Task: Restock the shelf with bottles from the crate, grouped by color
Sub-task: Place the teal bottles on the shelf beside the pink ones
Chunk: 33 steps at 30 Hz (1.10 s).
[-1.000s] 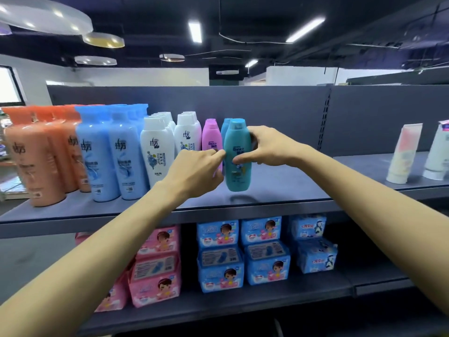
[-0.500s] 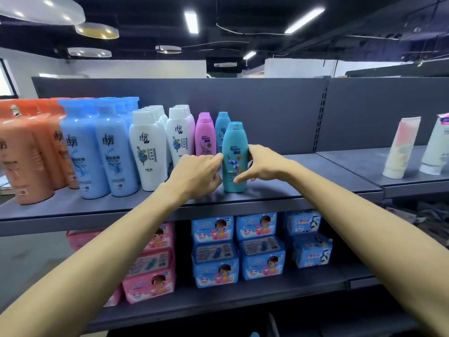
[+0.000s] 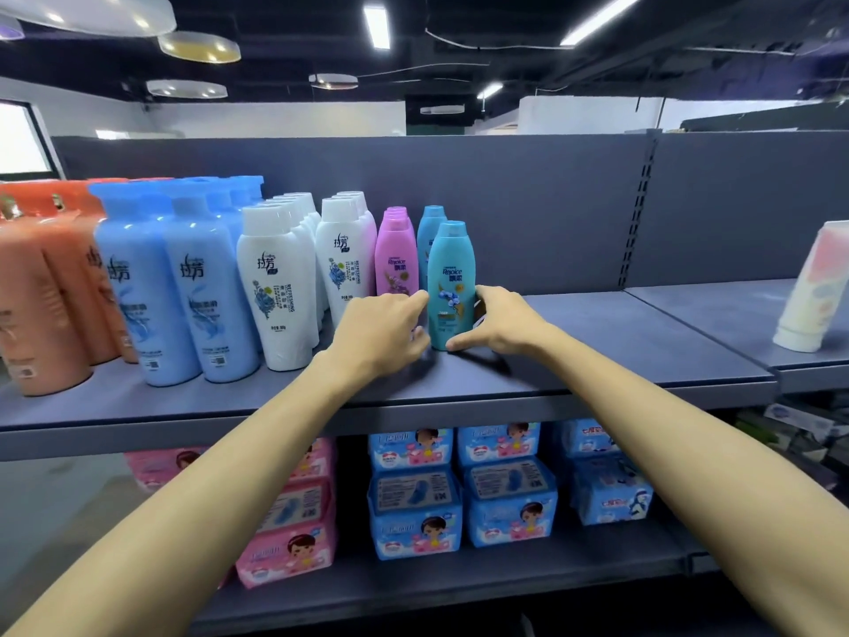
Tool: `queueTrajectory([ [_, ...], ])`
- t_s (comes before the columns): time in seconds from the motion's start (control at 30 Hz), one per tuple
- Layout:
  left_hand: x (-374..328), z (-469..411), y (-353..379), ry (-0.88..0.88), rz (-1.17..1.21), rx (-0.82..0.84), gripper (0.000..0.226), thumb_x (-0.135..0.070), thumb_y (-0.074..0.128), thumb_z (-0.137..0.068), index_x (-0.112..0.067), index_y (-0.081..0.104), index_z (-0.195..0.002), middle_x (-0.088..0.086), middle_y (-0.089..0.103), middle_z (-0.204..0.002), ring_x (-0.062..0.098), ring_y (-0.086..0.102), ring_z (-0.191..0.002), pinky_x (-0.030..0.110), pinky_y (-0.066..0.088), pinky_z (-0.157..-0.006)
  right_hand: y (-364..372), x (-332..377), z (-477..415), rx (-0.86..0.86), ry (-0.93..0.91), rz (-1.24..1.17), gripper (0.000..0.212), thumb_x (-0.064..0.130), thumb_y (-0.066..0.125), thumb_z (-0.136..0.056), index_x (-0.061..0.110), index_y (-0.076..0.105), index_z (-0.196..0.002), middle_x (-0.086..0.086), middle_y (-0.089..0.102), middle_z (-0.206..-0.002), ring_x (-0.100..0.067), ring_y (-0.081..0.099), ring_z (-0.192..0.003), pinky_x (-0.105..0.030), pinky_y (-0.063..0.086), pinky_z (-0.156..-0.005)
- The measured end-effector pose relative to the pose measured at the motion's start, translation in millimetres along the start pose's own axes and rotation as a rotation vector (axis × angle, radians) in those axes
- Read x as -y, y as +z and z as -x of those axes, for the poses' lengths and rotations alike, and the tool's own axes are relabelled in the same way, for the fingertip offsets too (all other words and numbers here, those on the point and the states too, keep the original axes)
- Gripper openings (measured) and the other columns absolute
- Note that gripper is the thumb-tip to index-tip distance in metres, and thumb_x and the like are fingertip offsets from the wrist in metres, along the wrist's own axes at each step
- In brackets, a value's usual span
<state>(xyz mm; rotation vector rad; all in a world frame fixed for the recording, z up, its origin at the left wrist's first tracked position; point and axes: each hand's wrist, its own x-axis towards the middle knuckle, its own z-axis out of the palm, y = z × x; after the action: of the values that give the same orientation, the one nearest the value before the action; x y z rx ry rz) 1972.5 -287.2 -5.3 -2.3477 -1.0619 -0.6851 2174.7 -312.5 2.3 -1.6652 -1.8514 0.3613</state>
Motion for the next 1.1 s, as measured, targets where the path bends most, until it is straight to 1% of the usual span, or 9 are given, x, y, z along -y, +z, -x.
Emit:
queueTrajectory([
  [0.17,4,-14,16,0.0,-0.054,0.017,0.018,-0.032,0.049,-0.086,-0.016,0.045,-0.092,0.002,0.064,-0.086,0.031,0.062,-0.079,0.031,0.032,-0.055,4,-11,-26,-0.013,0.023,-0.008,0.067,0.037,0.091,-0.065,0.02,0.06,-0.122,0.004,0.067,-0.108,-0.013,0.062,-0.09,-0.023,0.045,-0.075],
  [0.3,10,-20,28,-0.017,-0.054,0.003,0.016,-0.03,0.049,-0.085,-0.016,0.046,-0.091,0.002,0.064,-0.084,0.031,0.062,-0.078,0.031,0.032,-0.055,5,-15,-44,-0.005,0.031,-0.022,0.064,0.034,0.091,-0.065,0.02,0.06,-0.12,0.006,0.068,-0.107,-0.01,0.062,-0.086,-0.021,0.045,-0.073],
  [0.43,9,-20,43,-0.064,0.011,0.001,0.015,-0.031,0.049,-0.083,-0.017,0.048,-0.087,0.002,0.064,-0.079,0.031,0.062,-0.076,0.032,0.037,-0.054,6,-18,-60,-0.014,0.04,-0.008,0.062,0.032,0.091,-0.065,0.02,0.06,-0.116,0.008,0.066,-0.101,-0.004,0.061,-0.08,-0.016,0.043,-0.06],
  [0.47,10,-21,44,-0.084,0.031,-0.01,0.015,-0.032,0.05,-0.083,-0.017,0.048,-0.085,0.001,0.064,-0.078,0.03,0.061,-0.075,0.032,0.039,-0.054,7,-19,-64,-0.022,0.042,-0.007,0.062,0.032,0.091,-0.064,0.019,0.06,-0.116,0.008,0.066,-0.101,-0.005,0.062,-0.08,-0.016,0.044,-0.06],
  [0.57,14,-23,45,-0.12,0.068,-0.052,0.015,-0.033,0.052,-0.082,-0.019,0.047,-0.082,-0.002,0.064,-0.076,0.028,0.061,-0.074,0.033,0.043,-0.055,13,-23,-75,-0.066,0.057,-0.012,0.066,0.031,0.092,-0.062,0.016,0.06,-0.118,0.003,0.067,-0.106,-0.014,0.065,-0.09,-0.025,0.053,-0.072],
  [0.63,16,-23,46,-0.132,0.093,-0.054,0.016,-0.033,0.053,-0.082,-0.02,0.044,-0.079,-0.002,0.064,-0.075,0.03,0.061,-0.074,0.033,0.042,-0.056,17,-25,-82,-0.087,0.068,-0.018,0.067,0.03,0.092,-0.062,0.014,0.06,-0.118,0.001,0.066,-0.108,-0.017,0.064,-0.095,-0.027,0.053,-0.077],
  [0.8,15,-24,46,-0.135,0.08,-0.071,0.016,-0.033,0.054,-0.082,-0.02,0.044,-0.08,0.0,0.064,-0.076,0.033,0.061,-0.076,0.033,0.039,-0.055,22,-24,-93,-0.132,0.092,-0.016,0.063,0.027,0.092,-0.063,0.012,0.06,-0.115,0.002,0.063,-0.103,-0.016,0.059,-0.093,-0.025,0.045,-0.076],
  [0.93,16,-23,45,-0.141,0.078,-0.075,0.016,-0.033,0.054,-0.083,-0.02,0.046,-0.082,0.0,0.065,-0.078,0.032,0.061,-0.078,0.033,0.039,-0.056,26,-24,-100,-0.167,0.128,-0.009,0.062,0.028,0.092,-0.062,0.012,0.061,-0.113,-0.001,0.066,-0.106,-0.02,0.062,-0.096,-0.03,0.051,-0.08],
  [1.1,15,-23,46,-0.157,0.112,-0.077,0.017,-0.035,0.053,-0.083,-0.019,0.047,-0.083,0.0,0.066,-0.078,0.033,0.061,-0.077,0.034,0.042,-0.057,31,-22,-103,-0.197,0.173,0.014,0.054,0.032,0.091,-0.06,0.012,0.064,-0.102,-0.004,0.069,-0.101,-0.023,0.065,-0.092,-0.036,0.056,-0.08],
])
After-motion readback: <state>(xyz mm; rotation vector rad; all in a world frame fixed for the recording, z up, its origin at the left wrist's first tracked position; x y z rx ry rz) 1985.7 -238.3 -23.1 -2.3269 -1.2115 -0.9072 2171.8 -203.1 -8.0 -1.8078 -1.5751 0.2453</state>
